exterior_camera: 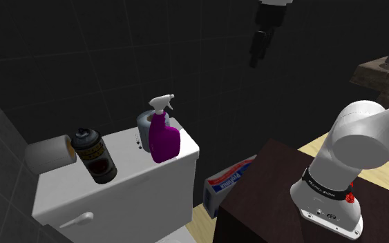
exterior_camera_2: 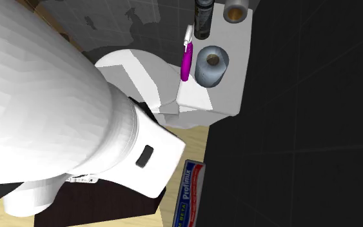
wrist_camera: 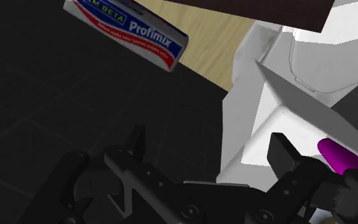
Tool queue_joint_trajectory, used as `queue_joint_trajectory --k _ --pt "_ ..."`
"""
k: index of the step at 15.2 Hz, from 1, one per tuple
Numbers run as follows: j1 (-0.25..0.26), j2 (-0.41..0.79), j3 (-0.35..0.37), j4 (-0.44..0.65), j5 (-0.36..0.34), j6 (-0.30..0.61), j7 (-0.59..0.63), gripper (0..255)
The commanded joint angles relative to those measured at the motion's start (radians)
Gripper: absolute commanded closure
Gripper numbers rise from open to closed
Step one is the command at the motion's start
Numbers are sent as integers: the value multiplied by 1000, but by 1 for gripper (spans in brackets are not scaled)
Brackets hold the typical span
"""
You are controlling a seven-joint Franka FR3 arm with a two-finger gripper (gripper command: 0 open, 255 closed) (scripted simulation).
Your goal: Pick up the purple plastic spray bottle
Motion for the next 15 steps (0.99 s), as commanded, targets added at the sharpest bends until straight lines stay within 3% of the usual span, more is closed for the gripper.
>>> queue_joint_trajectory --k 1,15 --pt "0 0 0 0 0 0 0 0" --pt "264 183 -20 -179 155 568 -366 0"
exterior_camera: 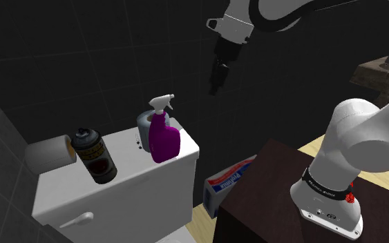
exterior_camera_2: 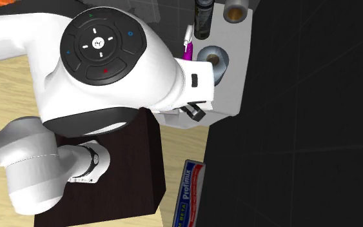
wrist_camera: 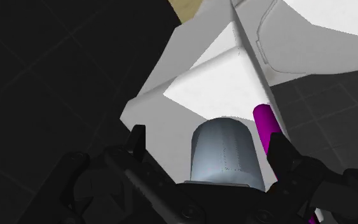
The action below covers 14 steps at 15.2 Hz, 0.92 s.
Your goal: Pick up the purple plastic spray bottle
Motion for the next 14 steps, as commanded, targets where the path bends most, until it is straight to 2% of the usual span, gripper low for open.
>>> queue_joint_trajectory --k 1,7,12,14 --pt "46 30 0 -24 31 85 -59 0" --pt "194 148 -19 -38 137 293 -263 0" --pt "338 250 -48 -29 259 441 -470 0" --pt "346 265 -53 -44 274 469 -486 0"
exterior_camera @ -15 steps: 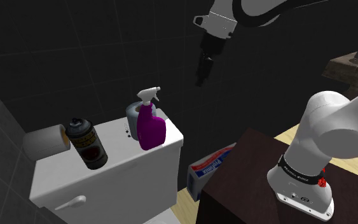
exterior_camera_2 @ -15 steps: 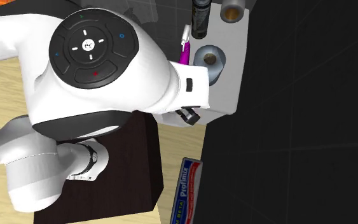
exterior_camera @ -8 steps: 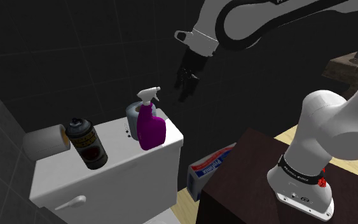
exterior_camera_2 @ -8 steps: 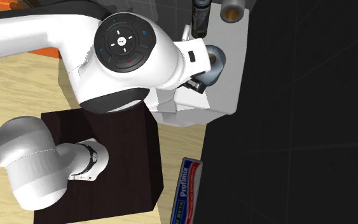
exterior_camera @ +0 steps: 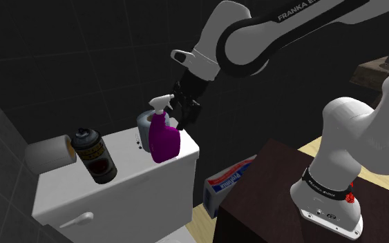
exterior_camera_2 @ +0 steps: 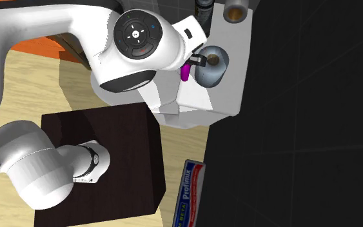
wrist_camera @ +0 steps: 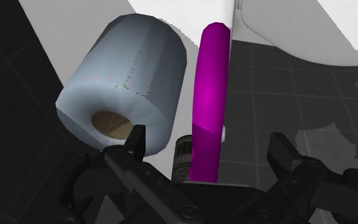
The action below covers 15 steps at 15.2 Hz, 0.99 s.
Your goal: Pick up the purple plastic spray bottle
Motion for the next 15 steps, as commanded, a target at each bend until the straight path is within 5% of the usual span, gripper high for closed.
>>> queue_joint_trajectory --k 1,8,9,15 --pt "15 21 -8 -8 21 32 -29 0" --pt "39 60 -23 -37 65 97 -73 0" --pt "40 61 -23 -36 66 98 -74 255" --pt "40 61 -23 -36 66 99 -74 255"
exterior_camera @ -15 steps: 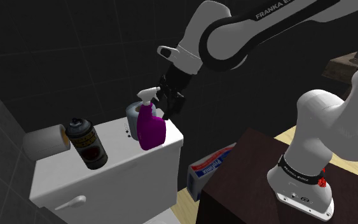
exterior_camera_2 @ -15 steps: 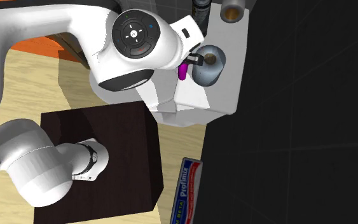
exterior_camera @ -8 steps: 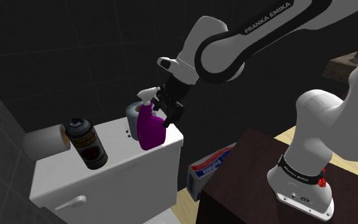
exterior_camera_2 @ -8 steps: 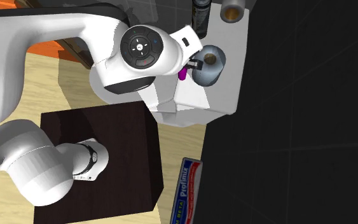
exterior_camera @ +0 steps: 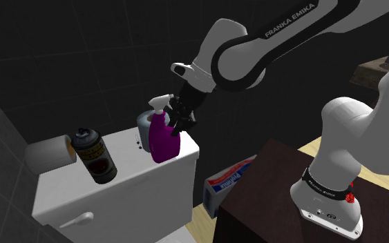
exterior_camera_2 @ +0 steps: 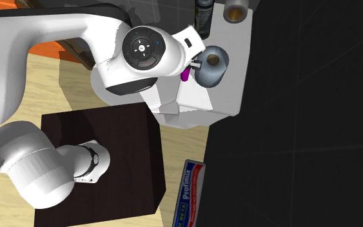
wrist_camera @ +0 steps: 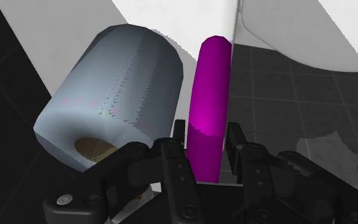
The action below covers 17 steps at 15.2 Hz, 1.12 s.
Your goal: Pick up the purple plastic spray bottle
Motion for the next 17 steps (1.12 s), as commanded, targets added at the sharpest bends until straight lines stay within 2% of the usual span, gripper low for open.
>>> queue_joint_trajectory --k 1,3,17 --pt "0 1 0 0 0 0 0 255" --pt "-1 -1 0 -1 -1 -1 1 255" --pt "-58 -100 32 103 -107 -199 112 255"
